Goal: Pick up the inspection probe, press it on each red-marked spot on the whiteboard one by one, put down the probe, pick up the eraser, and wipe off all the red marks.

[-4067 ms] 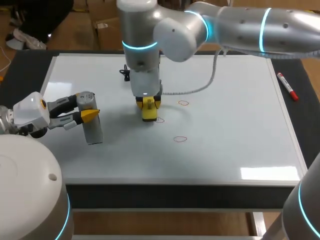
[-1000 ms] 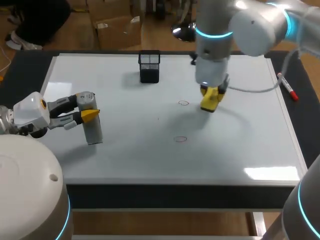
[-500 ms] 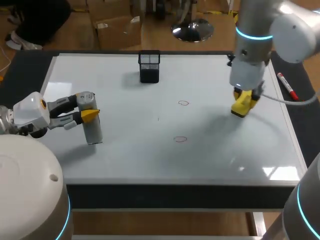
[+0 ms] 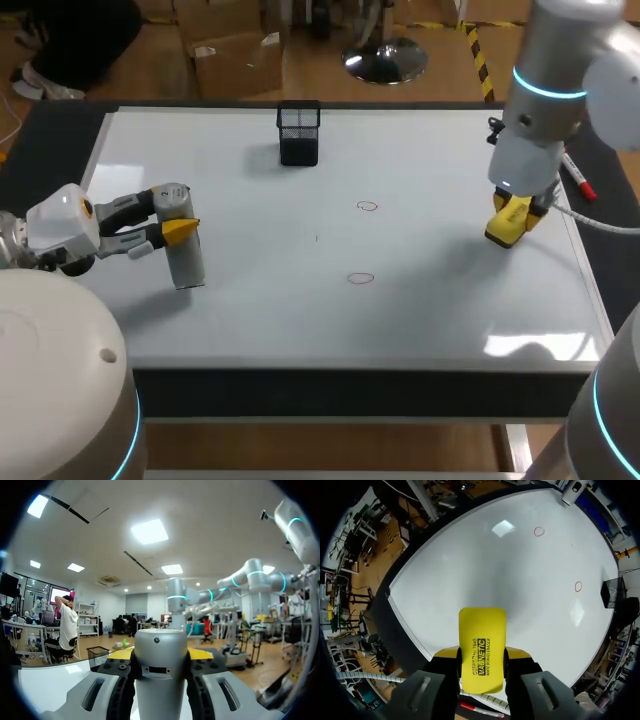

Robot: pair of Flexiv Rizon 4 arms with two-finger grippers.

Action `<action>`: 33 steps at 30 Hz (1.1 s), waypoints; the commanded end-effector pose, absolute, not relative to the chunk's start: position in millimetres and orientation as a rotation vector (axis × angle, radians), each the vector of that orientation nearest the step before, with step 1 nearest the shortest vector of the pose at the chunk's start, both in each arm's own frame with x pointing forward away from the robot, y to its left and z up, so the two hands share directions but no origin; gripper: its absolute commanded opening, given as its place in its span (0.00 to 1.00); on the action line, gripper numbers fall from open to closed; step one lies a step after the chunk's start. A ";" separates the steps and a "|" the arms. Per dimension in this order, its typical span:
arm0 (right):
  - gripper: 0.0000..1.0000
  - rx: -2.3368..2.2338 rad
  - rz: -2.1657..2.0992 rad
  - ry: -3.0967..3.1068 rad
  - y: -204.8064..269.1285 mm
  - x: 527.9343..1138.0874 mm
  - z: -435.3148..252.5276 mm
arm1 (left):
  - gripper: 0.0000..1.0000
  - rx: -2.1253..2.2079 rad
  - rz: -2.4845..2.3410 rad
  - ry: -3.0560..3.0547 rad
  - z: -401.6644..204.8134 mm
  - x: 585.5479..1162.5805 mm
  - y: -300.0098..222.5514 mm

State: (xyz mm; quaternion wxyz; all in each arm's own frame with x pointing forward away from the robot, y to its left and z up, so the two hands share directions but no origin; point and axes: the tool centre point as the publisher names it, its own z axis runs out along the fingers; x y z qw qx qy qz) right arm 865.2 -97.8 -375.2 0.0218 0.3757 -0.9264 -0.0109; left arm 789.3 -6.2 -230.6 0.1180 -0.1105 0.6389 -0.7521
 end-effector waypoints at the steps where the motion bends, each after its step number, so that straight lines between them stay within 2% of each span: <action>1: 0.00 1.172 -0.029 -2.879 -99.8 860.4 -372.5 | 0.00 -0.323 -2.200 1.869 -229.6 788.9 -6.1; 28: 0.00 1.172 -0.029 -2.879 -99.8 860.4 -372.5 | 0.00 -0.323 -2.200 1.869 -229.6 788.9 -6.1; 33: 0.00 1.172 -0.029 -2.879 -99.8 860.4 -372.5 | 0.00 -0.271 -2.224 1.873 -224.0 793.7 -23.2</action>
